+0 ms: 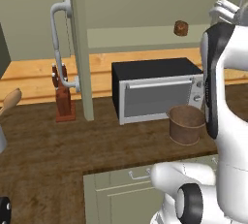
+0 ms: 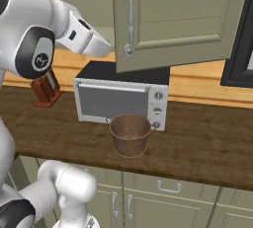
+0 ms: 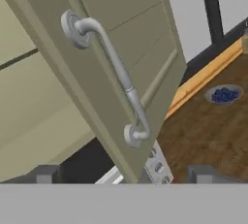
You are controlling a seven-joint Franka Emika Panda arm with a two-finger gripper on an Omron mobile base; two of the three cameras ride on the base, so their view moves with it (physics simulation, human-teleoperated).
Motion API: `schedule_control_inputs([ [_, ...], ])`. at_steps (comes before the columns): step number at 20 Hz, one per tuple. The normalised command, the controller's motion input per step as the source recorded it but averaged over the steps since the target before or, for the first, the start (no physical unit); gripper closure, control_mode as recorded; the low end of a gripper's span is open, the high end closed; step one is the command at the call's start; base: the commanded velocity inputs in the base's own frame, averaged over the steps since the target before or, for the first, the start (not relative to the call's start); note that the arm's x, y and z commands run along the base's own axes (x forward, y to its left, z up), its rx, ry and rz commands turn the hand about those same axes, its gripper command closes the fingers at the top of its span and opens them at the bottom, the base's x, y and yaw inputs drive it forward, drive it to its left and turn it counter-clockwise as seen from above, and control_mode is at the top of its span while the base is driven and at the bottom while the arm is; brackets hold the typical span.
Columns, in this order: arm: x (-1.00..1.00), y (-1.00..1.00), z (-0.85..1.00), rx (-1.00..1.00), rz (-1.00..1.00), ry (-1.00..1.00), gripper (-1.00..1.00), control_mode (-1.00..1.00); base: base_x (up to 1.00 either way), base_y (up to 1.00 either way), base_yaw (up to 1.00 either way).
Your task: Open the cabinet, pick up the bread from the cabinet and place it in the basket. Then move the basket to the dining counter.
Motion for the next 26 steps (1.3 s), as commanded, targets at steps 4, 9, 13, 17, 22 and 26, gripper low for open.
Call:
schedule_control_inputs([
  [4,-0.08,1.0,-0.23,0.12,0.01,0.3,-1.0,-1.0,0.0,0.0,0.0],
  [9,0.61,0.74,-0.24,0.15,-0.01,0.09,-1.0,-1.0,0.0,0.0,0.0],
  [13,0.44,0.26,-0.31,0.15,-0.15,-0.08,-1.0,-1.0,0.0,0.0,0.0],
  [17,0.34,0.0,-0.4,0.16,-0.39,-0.11,-1.0,-1.0,0.0,0.0,0.0],
  [22,0.7,-0.01,-0.41,0.15,-0.51,-0.17,-1.0,-1.0,0.0,0.0,0.0],
  [26,0.83,-0.17,-0.05,0.08,-0.33,-0.3,-1.0,-1.0,0.0,0.0,0.0],
])
